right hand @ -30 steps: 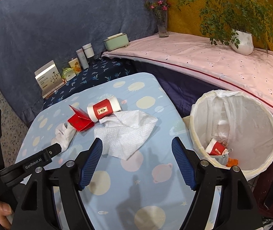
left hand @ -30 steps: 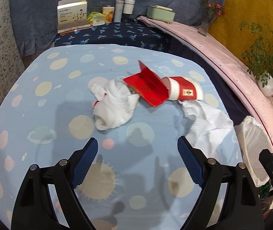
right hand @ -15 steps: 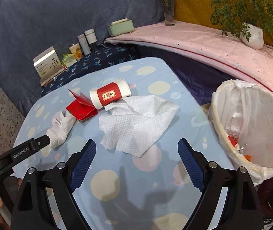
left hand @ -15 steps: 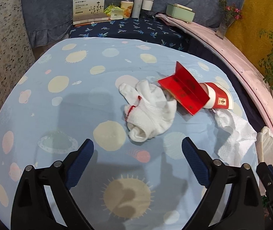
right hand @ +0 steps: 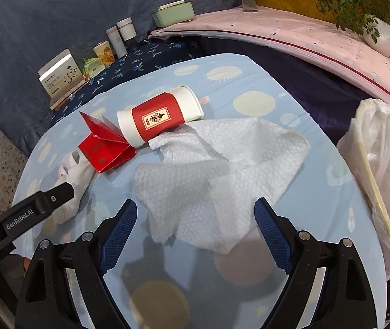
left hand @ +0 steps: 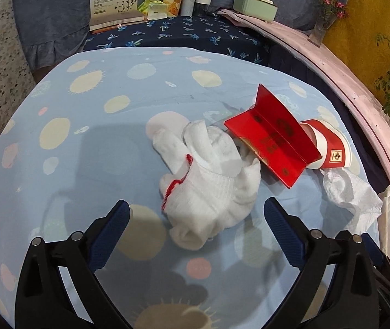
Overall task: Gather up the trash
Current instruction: 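Grasp the white wipe with the right gripper while the left grasps the white sock, then carry the wipe and sock over the bin and open both grippers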
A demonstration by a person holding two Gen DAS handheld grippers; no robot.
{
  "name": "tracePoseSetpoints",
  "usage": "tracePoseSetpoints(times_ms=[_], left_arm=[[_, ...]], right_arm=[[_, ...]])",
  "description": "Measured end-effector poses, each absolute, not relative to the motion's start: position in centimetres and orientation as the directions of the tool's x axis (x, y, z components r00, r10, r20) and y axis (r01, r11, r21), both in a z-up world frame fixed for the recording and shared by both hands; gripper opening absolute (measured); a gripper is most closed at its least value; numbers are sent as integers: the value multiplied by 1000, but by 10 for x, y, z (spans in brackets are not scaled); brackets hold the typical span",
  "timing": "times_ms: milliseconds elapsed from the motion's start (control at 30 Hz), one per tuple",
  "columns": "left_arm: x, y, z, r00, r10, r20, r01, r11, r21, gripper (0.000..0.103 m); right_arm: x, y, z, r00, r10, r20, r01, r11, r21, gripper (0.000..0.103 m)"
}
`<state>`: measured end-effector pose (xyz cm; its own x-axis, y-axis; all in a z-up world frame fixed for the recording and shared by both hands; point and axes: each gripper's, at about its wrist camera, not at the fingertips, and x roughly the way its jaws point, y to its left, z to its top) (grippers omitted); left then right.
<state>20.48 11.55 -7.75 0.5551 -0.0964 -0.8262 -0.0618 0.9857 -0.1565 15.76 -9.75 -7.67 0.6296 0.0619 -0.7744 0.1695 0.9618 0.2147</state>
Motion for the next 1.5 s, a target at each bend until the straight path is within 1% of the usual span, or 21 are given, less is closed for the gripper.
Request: tracePoseSetpoints(times_ms=[233, 300, 333, 367, 400, 467, 500, 533, 567, 667, 733, 1033, 1500], left_arm=[[218, 111, -86, 542, -109, -833, -50, 986, -161, 93], [219, 109, -86, 543, -110, -832, -44, 986, -159, 88], [218, 108, -87, 543, -116, -832, -36, 986, -160, 80], [217, 107, -86, 544, -114, -831, -29, 988, -154, 74], [217, 107, -86, 548, -111, -829, -24, 989, -149, 70], [214, 105, -84, 545, -130, -828, -1, 988, -156, 51], [213, 104, -84, 542, -136, -830, 3, 987, -160, 48], [212, 104, -83, 541, -143, -829, 9, 986, -164, 37], [209, 102, -81, 543, -147, -827, 16, 986, -164, 28], [201, 99, -76, 549, -152, -822, 28, 986, -164, 20], [194, 97, -72, 552, -162, -818, 33, 984, -172, 19], [153, 72, -49, 575, -205, -792, 88, 978, -189, 18], [105, 10, -6, 617, -262, -742, 220, 963, -157, 18]], right_arm=[[176, -103, -79, 639, 50, -768, 191, 956, 222, 84], [178, -104, -79, 642, 48, -765, 196, 955, 224, 78], [178, -105, -79, 642, 50, -765, 196, 954, 227, 70], [178, -105, -80, 639, 52, -768, 196, 954, 227, 62], [177, -106, -81, 635, 50, -771, 197, 954, 225, 58], [173, -108, -83, 631, 45, -775, 203, 954, 220, 37], [171, -110, -83, 630, 46, -775, 204, 953, 222, 30], [169, -112, -83, 628, 55, -777, 203, 952, 232, 14], [166, -113, -83, 624, 63, -779, 202, 950, 239, 8], [155, -117, -78, 636, 62, -769, 201, 949, 242, 5], [146, -118, -71, 650, 59, -757, 192, 952, 239, 5], [107, -129, -35, 712, 54, -700, 186, 947, 262, 4], [53, -167, 18, 801, 23, -598, 193, 936, 296, 4]])
